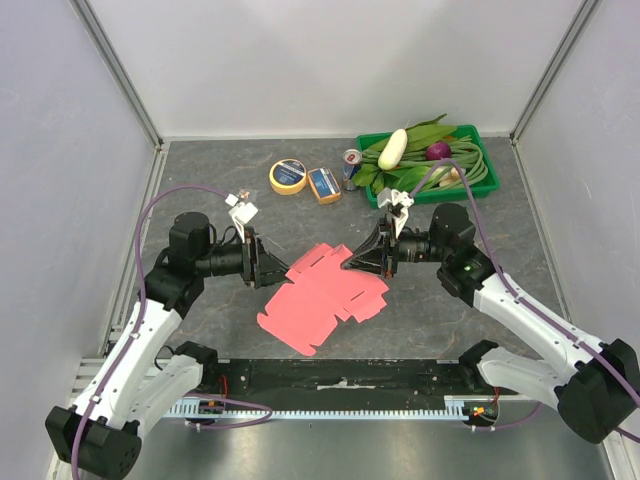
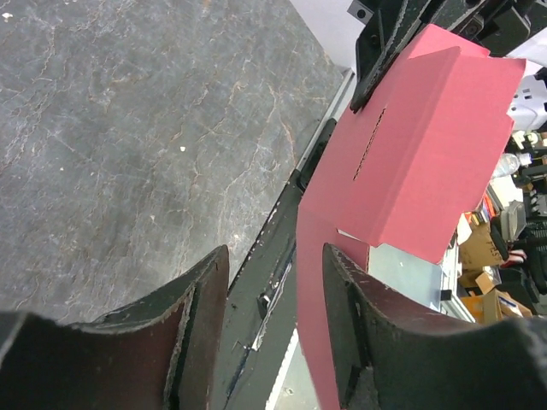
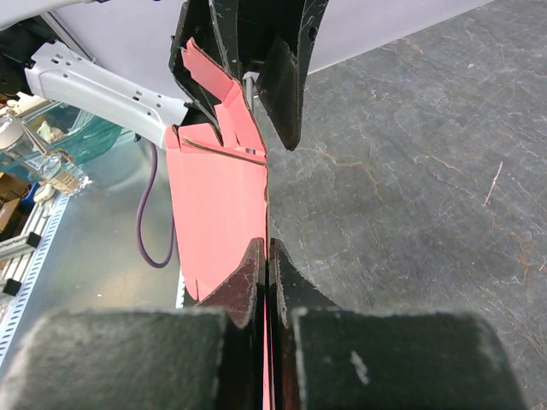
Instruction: Fold the paper box
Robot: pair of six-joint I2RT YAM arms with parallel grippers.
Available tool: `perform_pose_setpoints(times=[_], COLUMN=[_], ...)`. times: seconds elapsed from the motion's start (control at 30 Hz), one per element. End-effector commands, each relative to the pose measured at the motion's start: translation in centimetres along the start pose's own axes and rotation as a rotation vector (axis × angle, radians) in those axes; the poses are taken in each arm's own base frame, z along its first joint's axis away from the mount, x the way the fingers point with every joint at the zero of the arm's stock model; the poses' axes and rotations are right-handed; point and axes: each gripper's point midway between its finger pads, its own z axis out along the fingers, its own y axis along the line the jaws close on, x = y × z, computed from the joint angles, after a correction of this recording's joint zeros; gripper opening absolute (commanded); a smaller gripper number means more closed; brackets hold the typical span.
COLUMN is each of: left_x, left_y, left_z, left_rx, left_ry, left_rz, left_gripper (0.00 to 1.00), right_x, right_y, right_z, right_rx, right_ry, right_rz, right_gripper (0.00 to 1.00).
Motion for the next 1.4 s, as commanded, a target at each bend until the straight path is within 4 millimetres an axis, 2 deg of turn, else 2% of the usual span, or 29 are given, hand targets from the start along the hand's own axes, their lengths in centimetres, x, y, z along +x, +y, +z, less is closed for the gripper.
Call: perform_pose_setpoints(times=[0.0, 0.2, 0.37, 0.5, 0.63, 0.83, 1.07, 1.2, 1.33, 1.37], left_x=[-0.1, -0.1, -0.2, -0.9, -1.6, -1.3, -2.5, -2.9, -1.8, -1.6], left_y=[-2.0, -2.8, -2.7, -2.1, -2.5, -3.2, -1.9, -2.4, -3.0, -3.0], left_z=[-0.2, -0.4, -0.7, -0.7, -0.9, -1.0, -1.4, -1.1, -0.7, -0.7], left_rx=[0.107, 0.151, 0.12, 0.057, 0.055, 0.089, -0.034, 0.011, 0.097, 0.105], left_ry=[0.002, 0.008, -0.016, -0.041, -0.054, -0.041, -0.111, -0.122, -0.091, -0.085], left_rz=[0.029, 0.051, 0.062, 0.041, 0.043, 0.054, 0.035, 0.04, 0.034, 0.029], left_gripper=[0.55, 0.56, 0.59, 0.54, 0.54, 0.56, 0.56, 0.56, 0.55, 0.55], right_x=[-1.7, -1.9, -1.4, -1.0, -0.9, -0.9, -0.7, -0.9, -1.0, -1.6], right_y=[0.1, -0.1, -0.3, -0.5, -0.6, -0.7, -0.8, -1.0, -1.7, -1.3], right_z=[0.2, 0.2, 0.3, 0.2, 0.2, 0.2, 0.2, 0.2, 0.2, 0.3], right_rx=[-0.008, -0.002, -0.004, 0.007, 0.009, 0.019, 0.02, 0.037, 0.077, 0.06], right_ry=[-0.032, -0.038, -0.02, -0.013, -0.013, -0.015, -0.012, -0.019, -0.035, -0.059], right_rz=[-0.039, -0.044, -0.037, -0.037, -0.034, -0.036, -0.034, -0.029, 0.007, 0.019], right_gripper=[0.0, 0.0, 0.0, 0.0, 0.0, 0.0, 0.0, 0.0, 0.0, 0.0])
